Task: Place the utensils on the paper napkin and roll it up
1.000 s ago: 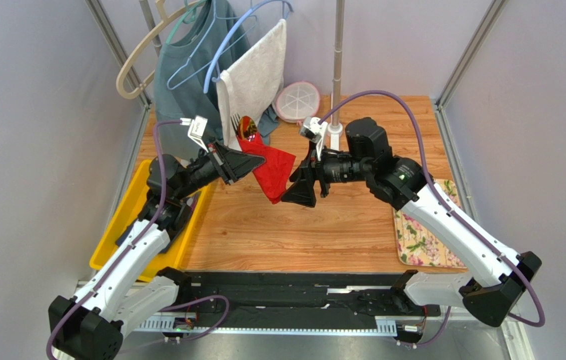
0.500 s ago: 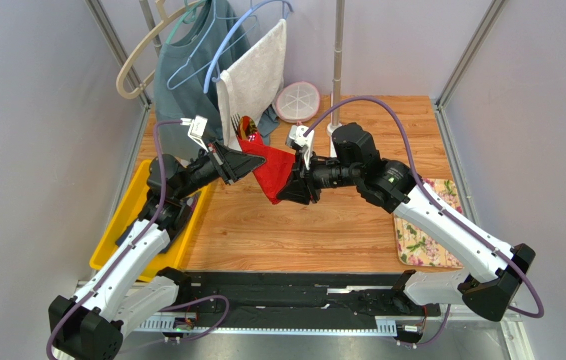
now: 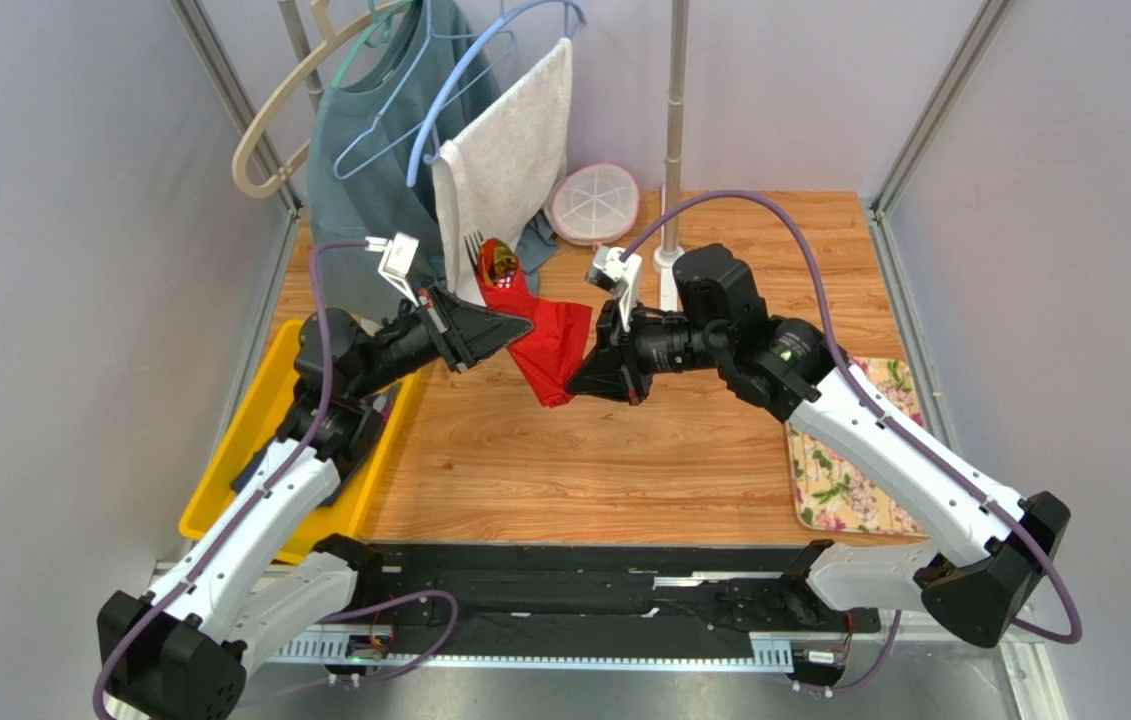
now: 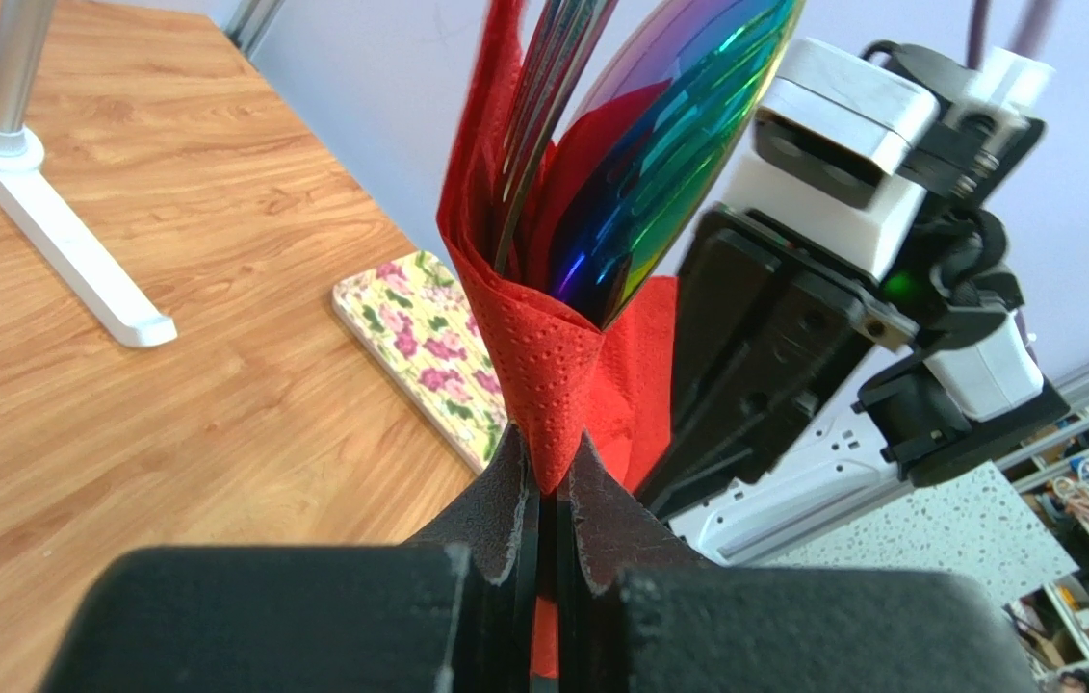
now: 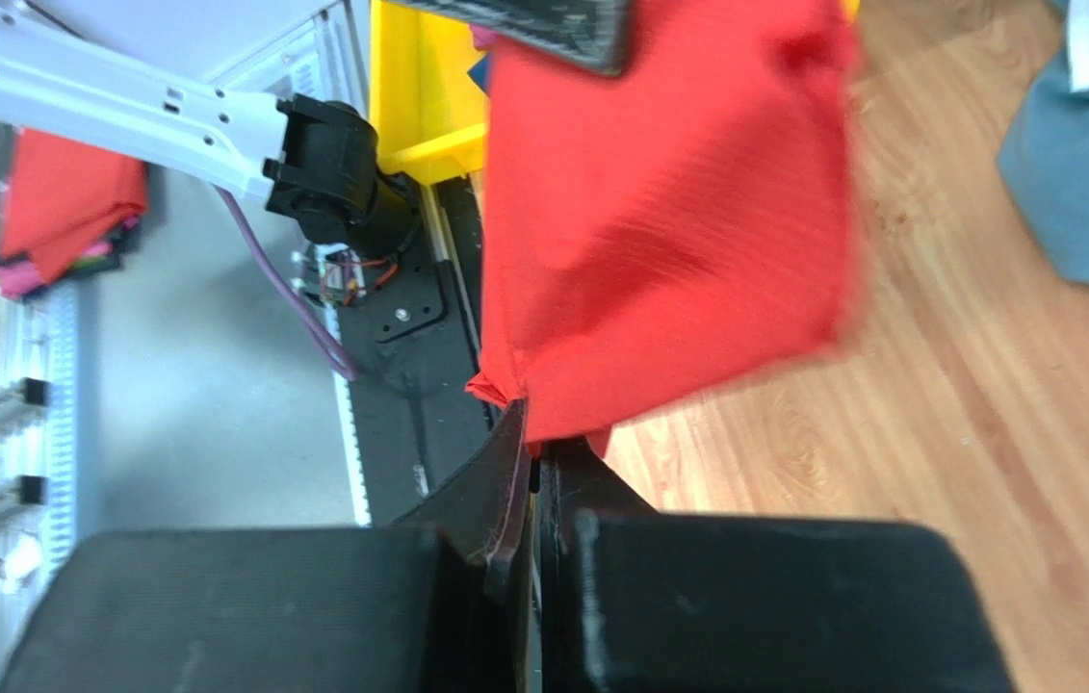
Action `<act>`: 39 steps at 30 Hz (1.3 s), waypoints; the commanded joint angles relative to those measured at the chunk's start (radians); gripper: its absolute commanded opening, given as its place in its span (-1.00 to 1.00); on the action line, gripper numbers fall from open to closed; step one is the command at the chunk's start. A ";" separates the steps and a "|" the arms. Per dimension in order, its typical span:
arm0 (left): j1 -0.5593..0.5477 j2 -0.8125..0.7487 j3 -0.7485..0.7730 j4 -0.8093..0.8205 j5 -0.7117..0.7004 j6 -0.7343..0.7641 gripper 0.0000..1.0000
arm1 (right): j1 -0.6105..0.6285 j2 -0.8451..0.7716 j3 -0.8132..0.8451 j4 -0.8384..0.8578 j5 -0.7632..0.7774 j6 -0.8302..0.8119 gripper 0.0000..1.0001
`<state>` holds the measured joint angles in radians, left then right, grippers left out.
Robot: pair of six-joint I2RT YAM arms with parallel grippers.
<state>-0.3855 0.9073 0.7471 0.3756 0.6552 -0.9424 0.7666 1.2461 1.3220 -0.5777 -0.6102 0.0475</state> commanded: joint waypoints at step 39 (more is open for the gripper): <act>0.013 -0.022 0.028 0.151 0.119 -0.035 -1.00 | -0.098 0.187 0.234 0.050 -0.152 0.135 0.72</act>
<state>-0.3779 0.9108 0.7471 0.4450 0.7464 -0.9569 0.6605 1.4422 1.5532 -0.5602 -0.7307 0.2451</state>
